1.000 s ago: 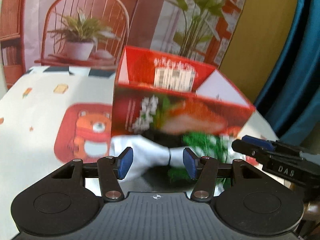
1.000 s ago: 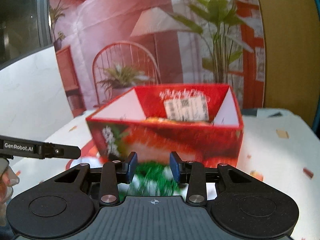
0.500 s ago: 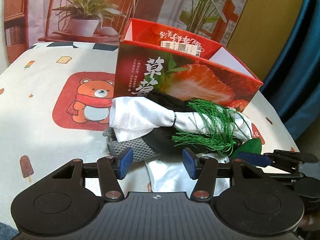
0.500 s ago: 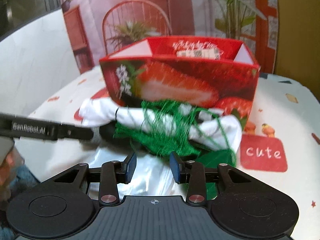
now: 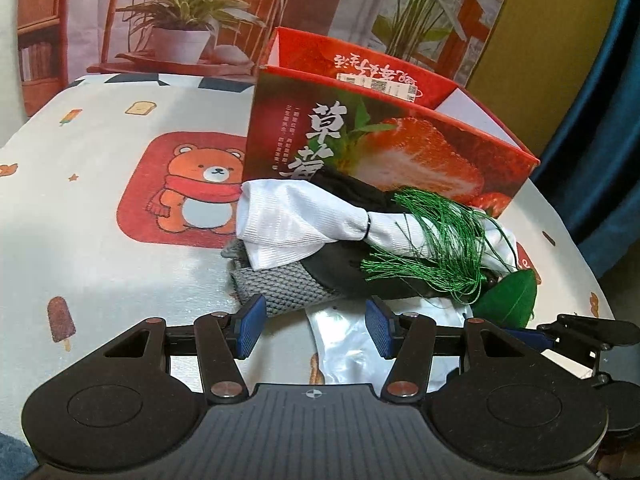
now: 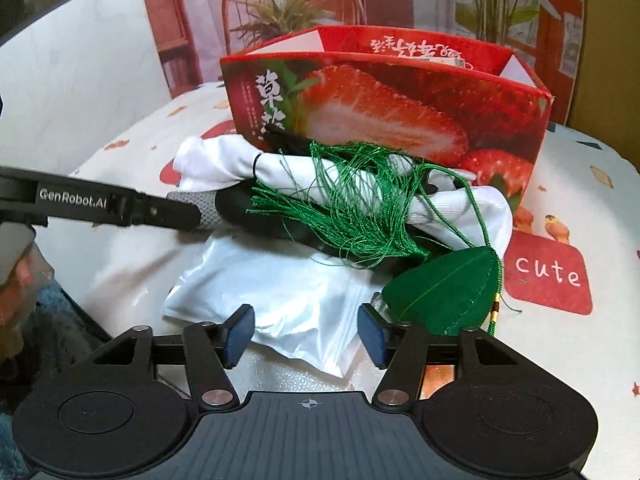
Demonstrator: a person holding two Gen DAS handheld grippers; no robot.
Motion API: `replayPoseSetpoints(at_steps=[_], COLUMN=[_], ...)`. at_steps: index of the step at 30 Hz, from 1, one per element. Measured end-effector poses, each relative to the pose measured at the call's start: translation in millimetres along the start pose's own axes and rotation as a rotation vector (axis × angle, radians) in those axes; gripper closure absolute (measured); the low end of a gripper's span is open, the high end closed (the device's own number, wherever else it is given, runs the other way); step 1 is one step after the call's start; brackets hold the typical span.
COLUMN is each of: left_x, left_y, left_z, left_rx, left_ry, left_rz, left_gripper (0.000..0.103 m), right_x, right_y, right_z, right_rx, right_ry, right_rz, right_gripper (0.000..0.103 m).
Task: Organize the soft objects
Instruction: 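Move both tools back to the pile toward the clear cable bag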
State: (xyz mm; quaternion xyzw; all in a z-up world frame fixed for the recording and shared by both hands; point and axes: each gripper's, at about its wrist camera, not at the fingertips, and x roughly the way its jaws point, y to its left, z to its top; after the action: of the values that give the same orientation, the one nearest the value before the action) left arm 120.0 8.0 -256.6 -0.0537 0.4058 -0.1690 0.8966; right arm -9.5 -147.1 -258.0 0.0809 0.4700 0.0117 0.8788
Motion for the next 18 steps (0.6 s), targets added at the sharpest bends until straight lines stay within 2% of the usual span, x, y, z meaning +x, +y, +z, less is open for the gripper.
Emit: replayPoseSetpoints(at_steps=[6, 18], left_x=[0.9, 2.6], left_y=[0.7, 4.7], left_z=[-0.6, -1.4], left_rx=[0.0, -0.014], left_ry=[-0.002, -0.004], left_rz=[-0.001, 0.004], left_gripper=[0.046, 0.046], right_x=[6.4, 19.5], right_y=[3.6, 15.3], right_z=[-2.3, -6.0], right_rx=[-0.029, -0.129], right_ry=[0.044, 0.1], right_rz=[-0.009, -0.072], right_gripper=[0.041, 0.04])
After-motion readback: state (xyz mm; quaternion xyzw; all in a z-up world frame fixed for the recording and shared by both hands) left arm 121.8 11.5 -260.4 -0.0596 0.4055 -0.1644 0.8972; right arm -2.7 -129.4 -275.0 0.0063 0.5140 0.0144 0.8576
